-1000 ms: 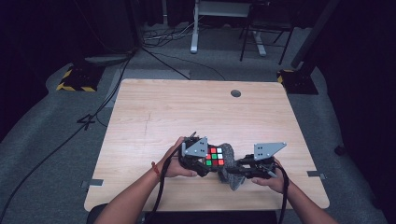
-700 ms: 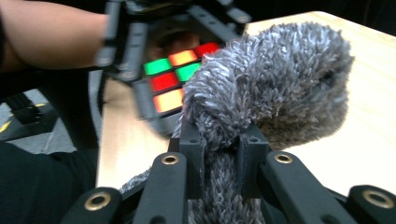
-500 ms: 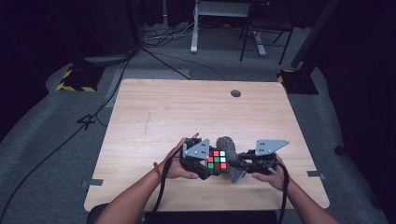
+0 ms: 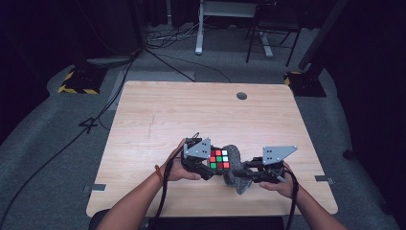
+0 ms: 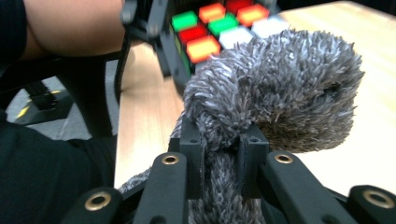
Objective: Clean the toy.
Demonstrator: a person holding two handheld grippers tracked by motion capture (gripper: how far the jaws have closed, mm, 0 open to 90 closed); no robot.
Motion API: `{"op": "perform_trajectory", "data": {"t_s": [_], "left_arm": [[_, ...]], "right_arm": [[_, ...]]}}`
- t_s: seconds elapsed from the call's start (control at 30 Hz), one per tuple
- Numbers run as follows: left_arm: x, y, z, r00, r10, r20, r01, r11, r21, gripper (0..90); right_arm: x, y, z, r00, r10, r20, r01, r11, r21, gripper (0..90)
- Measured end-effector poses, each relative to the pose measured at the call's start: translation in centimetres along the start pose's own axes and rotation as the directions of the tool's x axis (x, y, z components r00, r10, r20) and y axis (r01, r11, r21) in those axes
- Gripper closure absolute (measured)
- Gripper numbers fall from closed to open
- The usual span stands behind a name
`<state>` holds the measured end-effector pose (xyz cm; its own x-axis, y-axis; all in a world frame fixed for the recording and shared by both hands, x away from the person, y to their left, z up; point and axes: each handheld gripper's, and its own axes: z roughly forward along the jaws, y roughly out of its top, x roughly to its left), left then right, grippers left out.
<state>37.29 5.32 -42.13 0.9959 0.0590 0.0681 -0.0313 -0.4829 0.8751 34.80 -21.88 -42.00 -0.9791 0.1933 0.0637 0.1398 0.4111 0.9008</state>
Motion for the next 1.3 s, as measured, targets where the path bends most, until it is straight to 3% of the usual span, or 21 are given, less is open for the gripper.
{"op": "perform_trajectory", "data": {"t_s": [0.13,0.3,0.47,0.6,0.83,1.0,1.1,1.3], "left_arm": [[-0.5,-0.1,0.7,0.9999,0.007,0.015,-0.008,0.9996,0.028,33.5],[-0.7,0.3,0.8,0.9998,0.019,0.007,-0.02,0.9996,0.02,33.4],[-0.5,-0.1,1.0,0.9998,-0.005,0.017,0.005,0.9999,0.012,32.9],[-0.7,-0.1,1.4,0.9999,0.014,0.009,-0.015,0.9988,0.046,32.8],[-1.1,0.0,2.3,0.9984,0.055,-0.008,-0.054,0.9914,0.12,32.9],[-1.2,-0.1,2.5,0.9984,0.057,-0.002,-0.056,0.9885,0.14,33.3],[-1.1,-0.1,2.2,0.9984,0.056,-0.007,-0.055,0.9896,0.133,33.5],[-1.0,0.1,1.4,0.9989,0.045,-0.015,-0.043,0.9946,0.095,33.6]], "right_arm": [[-0.4,-0.1,-0.3,0.9994,0.015,0.031,-0.015,1.0,-0.019,76.7],[-1.1,-0.5,0.0,0.9972,0.037,0.064,-0.038,0.999,0.015,76.8],[-1.0,-0.6,0.1,0.9984,0.043,0.038,-0.042,0.999,-0.026,76.8],[-0.8,-0.5,0.1,0.9992,0.034,0.019,-0.033,0.998,-0.054,76.9],[-0.4,-0.1,0.5,0.9998,0.021,-0.006,-0.022,0.998,-0.057,76.9],[0.1,0.3,1.0,0.9999,-0.01,-0.001,0.01,0.999,-0.038,76.9],[0.0,0.2,0.8,0.9994,-0.013,0.033,0.013,1.0,-0.014,76.9],[-1.3,-1.3,0.6,0.9963,0.042,0.075,-0.046,0.997,0.058,76.9]]}}
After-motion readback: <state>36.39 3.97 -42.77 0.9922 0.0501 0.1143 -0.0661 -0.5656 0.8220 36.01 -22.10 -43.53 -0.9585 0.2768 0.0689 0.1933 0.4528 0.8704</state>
